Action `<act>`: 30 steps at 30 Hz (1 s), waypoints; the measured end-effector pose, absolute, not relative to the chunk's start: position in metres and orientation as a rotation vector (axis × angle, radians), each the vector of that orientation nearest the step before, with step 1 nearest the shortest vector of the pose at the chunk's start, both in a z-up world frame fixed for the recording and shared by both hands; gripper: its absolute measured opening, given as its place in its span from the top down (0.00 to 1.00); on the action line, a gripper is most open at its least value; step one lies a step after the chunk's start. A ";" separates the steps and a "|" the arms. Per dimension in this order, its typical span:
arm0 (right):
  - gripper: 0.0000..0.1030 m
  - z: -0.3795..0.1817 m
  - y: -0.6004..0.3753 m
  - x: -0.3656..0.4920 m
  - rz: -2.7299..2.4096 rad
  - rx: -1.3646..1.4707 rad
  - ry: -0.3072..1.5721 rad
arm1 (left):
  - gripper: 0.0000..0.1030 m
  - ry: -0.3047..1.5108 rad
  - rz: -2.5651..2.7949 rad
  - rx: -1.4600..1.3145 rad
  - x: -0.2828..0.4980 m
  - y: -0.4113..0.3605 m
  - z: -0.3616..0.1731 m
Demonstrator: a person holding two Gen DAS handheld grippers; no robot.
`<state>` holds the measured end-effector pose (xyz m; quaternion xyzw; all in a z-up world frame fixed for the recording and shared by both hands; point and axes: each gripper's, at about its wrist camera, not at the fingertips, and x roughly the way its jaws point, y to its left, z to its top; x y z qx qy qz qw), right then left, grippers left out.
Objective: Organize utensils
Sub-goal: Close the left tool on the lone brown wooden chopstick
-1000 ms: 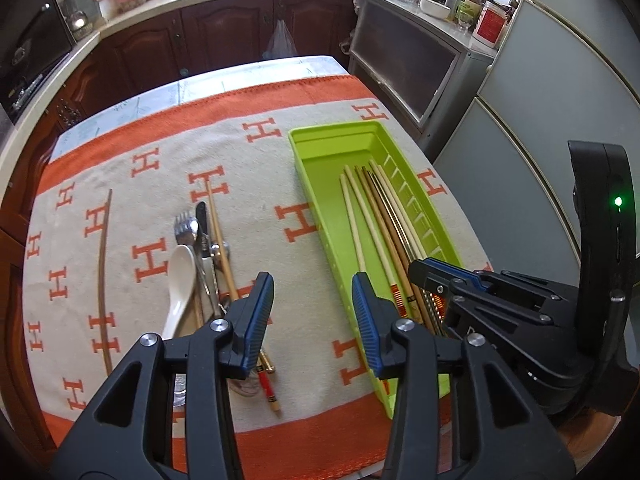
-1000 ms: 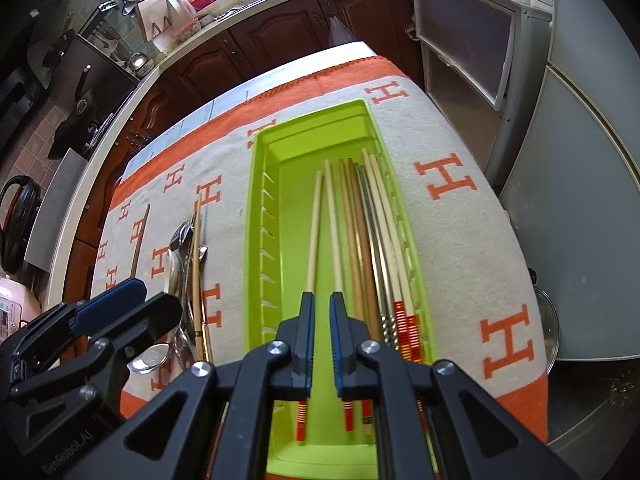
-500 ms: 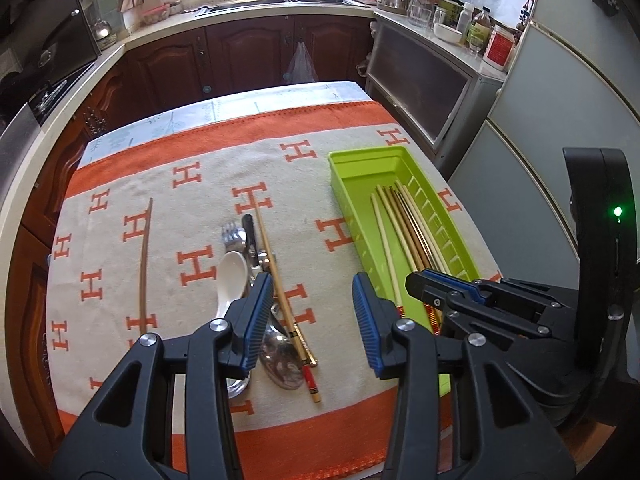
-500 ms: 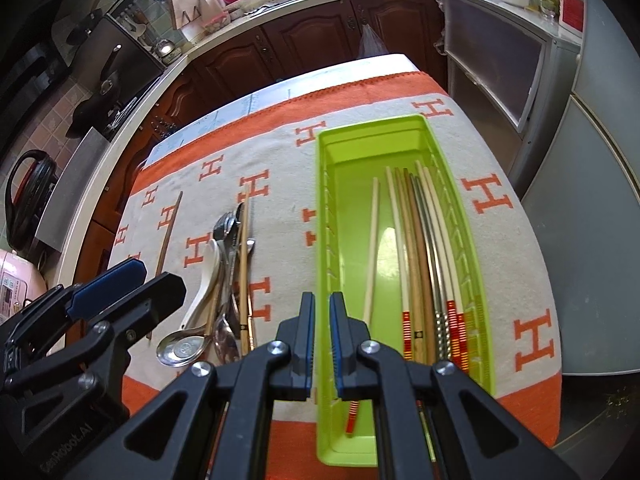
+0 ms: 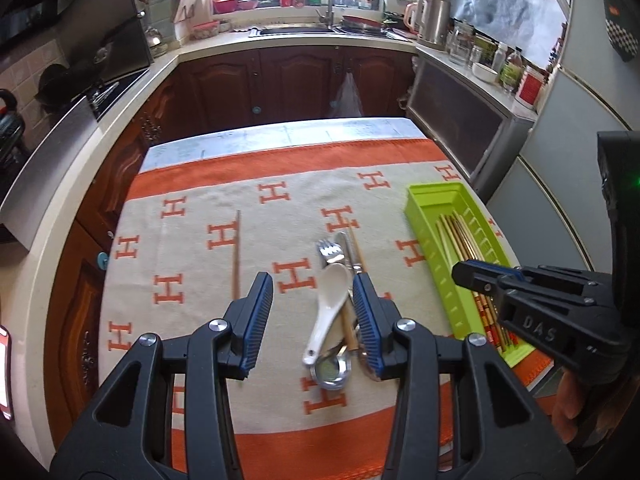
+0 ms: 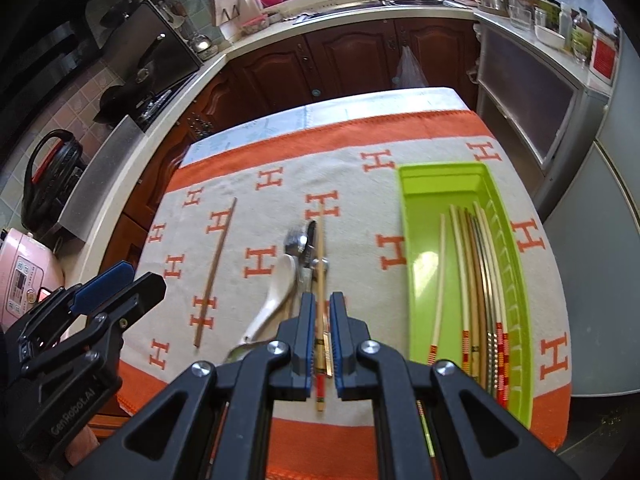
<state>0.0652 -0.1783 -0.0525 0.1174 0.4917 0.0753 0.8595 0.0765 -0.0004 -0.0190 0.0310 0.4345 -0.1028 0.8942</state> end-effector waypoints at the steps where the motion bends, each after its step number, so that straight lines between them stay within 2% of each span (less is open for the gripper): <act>1: 0.93 -0.049 -0.174 0.068 0.165 0.243 1.028 | 0.62 0.901 -0.203 0.055 0.078 0.009 -0.017; 10: 0.91 -0.051 -0.147 0.108 0.220 0.260 1.086 | 0.59 0.981 -0.144 -0.015 0.123 0.068 -0.039; 13: 0.83 -0.068 -0.144 0.121 0.231 0.269 1.135 | 0.59 1.047 -0.107 -0.043 0.144 0.083 -0.067; 22: 0.83 -0.144 -0.150 0.140 0.226 0.306 1.318 | 0.59 1.222 -0.052 -0.031 0.182 0.091 -0.156; 30: 0.83 -0.169 -0.153 0.143 0.224 0.304 1.369 | 0.59 1.265 -0.042 -0.027 0.198 0.084 -0.184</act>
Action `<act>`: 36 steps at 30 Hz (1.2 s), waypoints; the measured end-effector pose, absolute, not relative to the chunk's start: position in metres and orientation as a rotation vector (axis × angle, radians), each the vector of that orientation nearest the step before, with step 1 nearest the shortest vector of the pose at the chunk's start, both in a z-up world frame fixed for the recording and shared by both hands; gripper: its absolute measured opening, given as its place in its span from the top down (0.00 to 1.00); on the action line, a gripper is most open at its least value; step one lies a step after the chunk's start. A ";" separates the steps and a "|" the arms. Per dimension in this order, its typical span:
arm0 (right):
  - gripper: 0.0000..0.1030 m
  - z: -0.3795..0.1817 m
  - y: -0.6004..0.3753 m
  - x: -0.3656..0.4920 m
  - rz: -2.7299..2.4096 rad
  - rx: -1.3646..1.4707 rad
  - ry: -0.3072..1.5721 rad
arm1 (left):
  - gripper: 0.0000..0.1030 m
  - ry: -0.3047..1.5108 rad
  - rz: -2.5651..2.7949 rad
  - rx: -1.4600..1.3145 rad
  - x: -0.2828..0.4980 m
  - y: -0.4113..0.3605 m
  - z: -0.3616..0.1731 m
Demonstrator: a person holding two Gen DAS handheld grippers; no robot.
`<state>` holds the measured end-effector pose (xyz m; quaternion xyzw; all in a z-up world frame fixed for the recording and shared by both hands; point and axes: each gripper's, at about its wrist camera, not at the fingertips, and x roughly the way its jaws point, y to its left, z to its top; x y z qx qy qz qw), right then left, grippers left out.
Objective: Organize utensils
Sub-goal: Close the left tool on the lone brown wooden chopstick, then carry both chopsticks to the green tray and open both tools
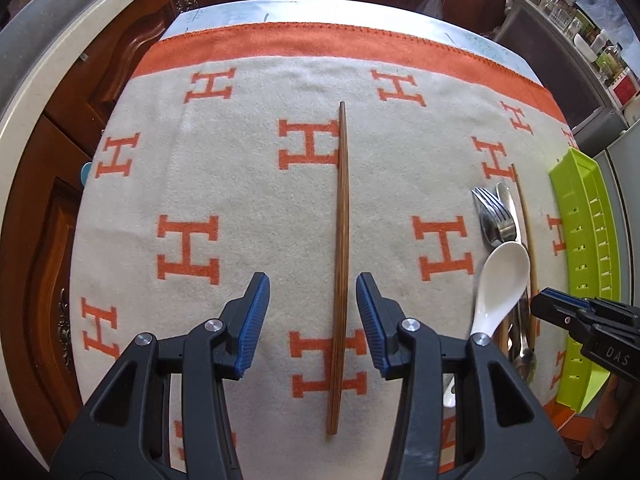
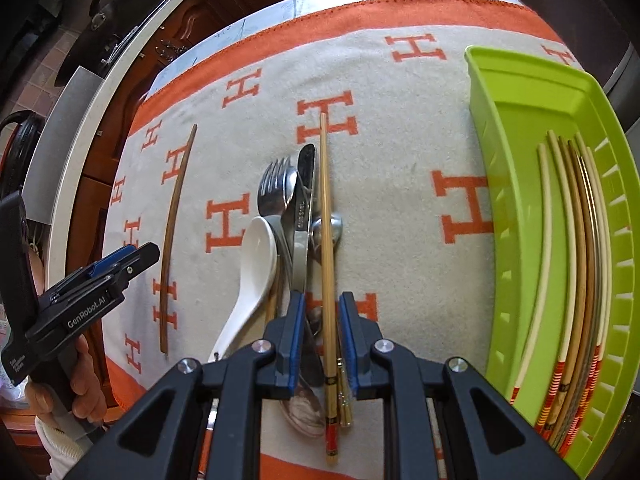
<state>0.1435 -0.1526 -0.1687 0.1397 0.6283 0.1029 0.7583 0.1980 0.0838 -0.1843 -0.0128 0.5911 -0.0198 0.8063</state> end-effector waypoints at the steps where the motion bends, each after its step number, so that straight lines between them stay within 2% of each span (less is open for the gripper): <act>1: 0.83 -0.170 -0.152 0.143 0.227 0.298 1.371 | 0.59 1.267 -0.042 -0.026 0.198 0.083 -0.185; 5: 0.83 -0.173 -0.151 0.144 0.234 0.291 1.367 | 0.59 1.273 -0.035 -0.018 0.200 0.078 -0.193; 7: 0.94 -0.174 -0.151 0.144 0.240 0.289 1.361 | 0.60 1.278 -0.028 -0.019 0.202 0.076 -0.197; 9: 0.94 -0.175 -0.152 0.143 0.252 0.290 1.356 | 0.62 1.256 -0.019 -0.007 0.202 0.073 -0.198; 11: 0.94 -0.175 -0.152 0.142 0.257 0.289 1.345 | 0.70 1.245 -0.004 0.005 0.203 0.073 -0.198; 13: 0.94 -0.174 -0.154 0.141 0.258 0.303 1.338 | 0.95 1.239 -0.015 0.004 0.203 0.070 -0.197; 22: 0.94 -0.157 -0.171 0.133 0.278 0.368 1.280 | 0.96 1.235 -0.017 -0.058 0.190 0.075 -0.184; 30: 0.94 -0.124 -0.184 0.116 0.309 0.383 1.192 | 0.96 1.164 -0.107 -0.089 0.154 0.059 -0.131; 36: 0.94 -0.098 -0.196 0.094 0.338 0.382 1.125 | 0.96 1.140 -0.213 -0.092 0.131 0.017 -0.102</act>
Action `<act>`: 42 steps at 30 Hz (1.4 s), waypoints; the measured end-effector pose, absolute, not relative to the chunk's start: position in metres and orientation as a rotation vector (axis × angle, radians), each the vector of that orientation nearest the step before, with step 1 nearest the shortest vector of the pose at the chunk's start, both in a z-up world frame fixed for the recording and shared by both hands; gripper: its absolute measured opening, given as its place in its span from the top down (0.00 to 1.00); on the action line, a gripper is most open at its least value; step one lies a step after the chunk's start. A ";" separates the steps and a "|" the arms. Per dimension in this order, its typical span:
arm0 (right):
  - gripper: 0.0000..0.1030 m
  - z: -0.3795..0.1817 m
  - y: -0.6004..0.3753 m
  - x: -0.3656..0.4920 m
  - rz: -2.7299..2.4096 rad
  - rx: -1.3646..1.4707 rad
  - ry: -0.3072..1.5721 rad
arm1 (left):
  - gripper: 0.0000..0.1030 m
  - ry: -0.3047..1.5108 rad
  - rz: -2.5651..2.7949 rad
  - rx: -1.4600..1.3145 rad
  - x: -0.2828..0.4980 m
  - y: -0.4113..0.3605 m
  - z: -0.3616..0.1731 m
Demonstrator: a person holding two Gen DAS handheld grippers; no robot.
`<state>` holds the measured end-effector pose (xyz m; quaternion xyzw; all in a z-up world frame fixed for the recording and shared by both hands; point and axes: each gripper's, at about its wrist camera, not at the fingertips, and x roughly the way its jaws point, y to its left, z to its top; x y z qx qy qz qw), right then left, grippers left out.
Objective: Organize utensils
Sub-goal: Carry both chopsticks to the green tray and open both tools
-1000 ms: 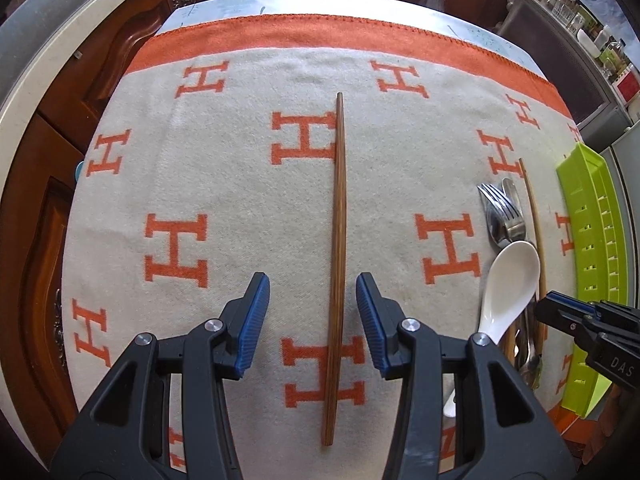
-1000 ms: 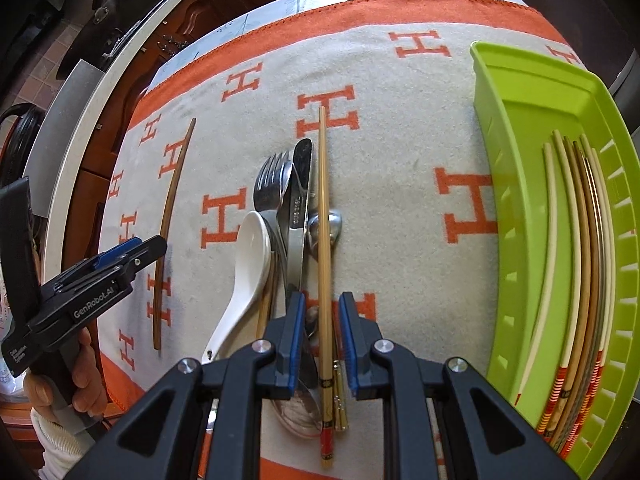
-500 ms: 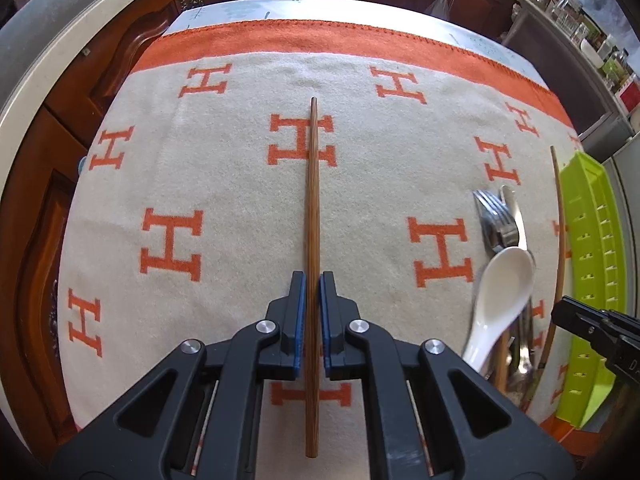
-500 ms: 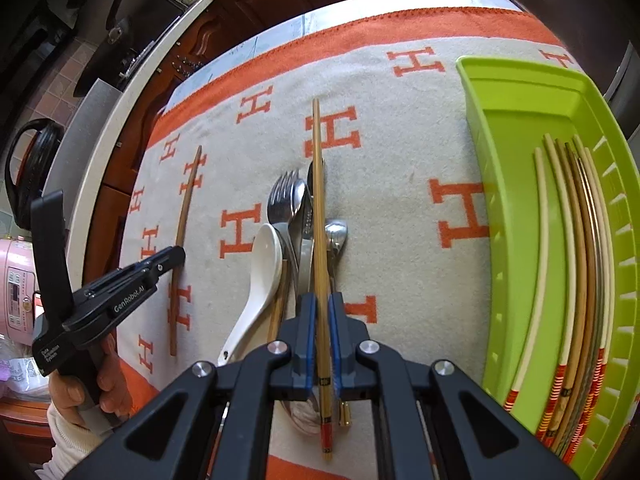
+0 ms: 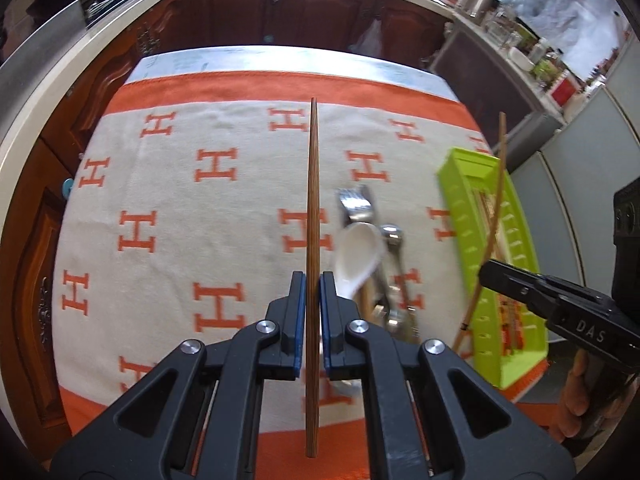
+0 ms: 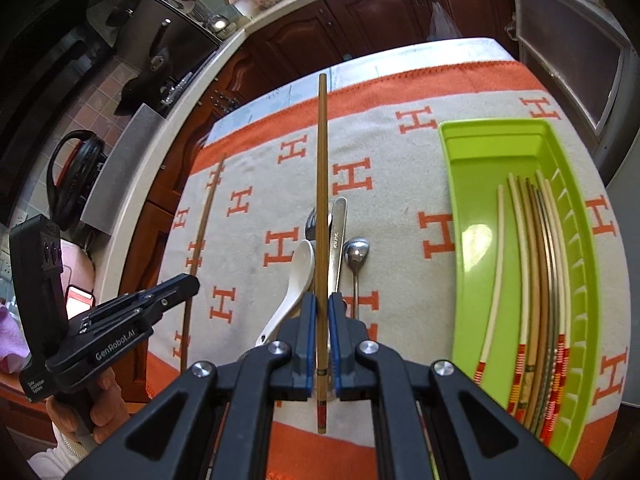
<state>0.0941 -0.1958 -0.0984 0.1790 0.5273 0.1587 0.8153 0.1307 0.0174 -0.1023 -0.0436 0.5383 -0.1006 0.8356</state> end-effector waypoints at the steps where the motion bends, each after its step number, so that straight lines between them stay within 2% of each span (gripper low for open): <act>1: 0.94 -0.094 -0.199 0.090 0.339 0.381 1.115 | 0.96 1.137 -0.235 -0.090 0.127 0.008 -0.099; 14: 0.94 -0.052 -0.277 0.038 0.201 0.381 0.992 | 0.96 1.127 -0.438 -0.042 0.102 -0.111 -0.078; 25: 0.94 -0.054 -0.316 0.029 0.016 0.299 0.981 | 0.96 1.135 -0.508 -0.071 0.107 -0.170 -0.078; 32: 0.94 -0.076 -0.308 0.037 0.006 0.219 1.044 | 0.95 1.175 -0.517 -0.057 0.108 -0.188 -0.106; 42: 0.93 -0.090 -0.310 0.041 0.021 0.296 1.075 | 0.94 1.188 -0.516 -0.006 0.099 -0.186 -0.112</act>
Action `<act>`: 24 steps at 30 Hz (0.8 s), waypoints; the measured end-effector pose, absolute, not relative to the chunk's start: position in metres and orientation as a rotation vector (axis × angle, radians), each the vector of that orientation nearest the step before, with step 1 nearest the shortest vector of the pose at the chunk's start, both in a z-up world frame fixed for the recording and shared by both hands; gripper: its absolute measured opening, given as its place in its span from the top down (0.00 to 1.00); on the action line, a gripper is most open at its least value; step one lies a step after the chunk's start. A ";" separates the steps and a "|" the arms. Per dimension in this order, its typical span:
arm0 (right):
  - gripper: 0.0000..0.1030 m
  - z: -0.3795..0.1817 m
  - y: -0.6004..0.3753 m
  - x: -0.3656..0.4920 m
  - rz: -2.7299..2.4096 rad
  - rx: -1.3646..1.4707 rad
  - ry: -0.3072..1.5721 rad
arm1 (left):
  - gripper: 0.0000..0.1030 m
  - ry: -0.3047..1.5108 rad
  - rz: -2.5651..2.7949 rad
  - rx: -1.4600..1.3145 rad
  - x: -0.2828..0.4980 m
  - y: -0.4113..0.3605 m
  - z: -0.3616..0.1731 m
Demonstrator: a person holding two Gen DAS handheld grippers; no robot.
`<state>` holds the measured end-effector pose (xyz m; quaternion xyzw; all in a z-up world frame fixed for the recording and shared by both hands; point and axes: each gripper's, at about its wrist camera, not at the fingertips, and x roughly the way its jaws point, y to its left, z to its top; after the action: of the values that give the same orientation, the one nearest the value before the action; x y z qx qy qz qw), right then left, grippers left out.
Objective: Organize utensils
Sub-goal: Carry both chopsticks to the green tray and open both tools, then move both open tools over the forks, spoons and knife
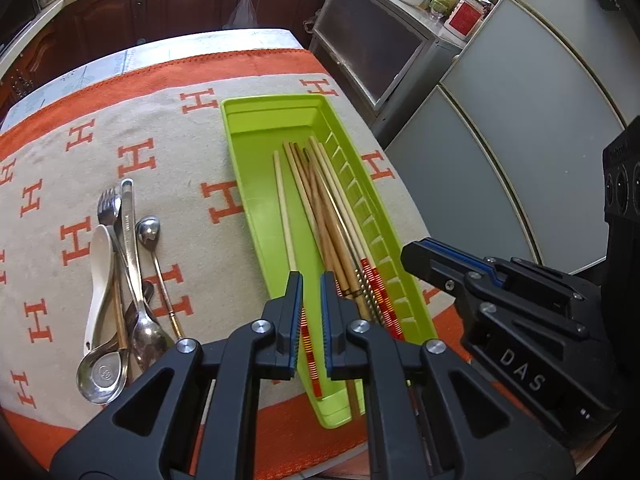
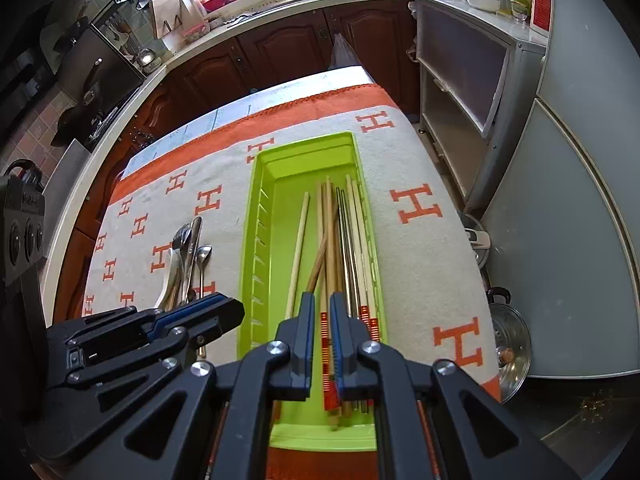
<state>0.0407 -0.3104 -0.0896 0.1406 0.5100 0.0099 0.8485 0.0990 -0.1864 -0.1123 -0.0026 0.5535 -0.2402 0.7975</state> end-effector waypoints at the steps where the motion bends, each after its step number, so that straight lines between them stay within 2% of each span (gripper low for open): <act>1: 0.93 -0.090 -0.311 0.040 0.025 0.305 1.074 | 0.91 1.189 -0.511 -0.007 0.099 -0.184 -0.111; 7: 0.92 -0.091 -0.309 0.037 0.040 0.343 1.074 | 0.74 1.160 -0.460 0.000 0.095 -0.166 -0.104; 24: 0.92 -0.100 -0.277 0.038 0.093 0.358 1.108 | 0.73 1.100 -0.373 0.007 0.088 -0.126 -0.090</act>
<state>0.0376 -0.2773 -0.0998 0.1690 0.5232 0.0441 0.8341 0.0876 -0.1256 -0.0898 0.0033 0.5197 -0.1761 0.8360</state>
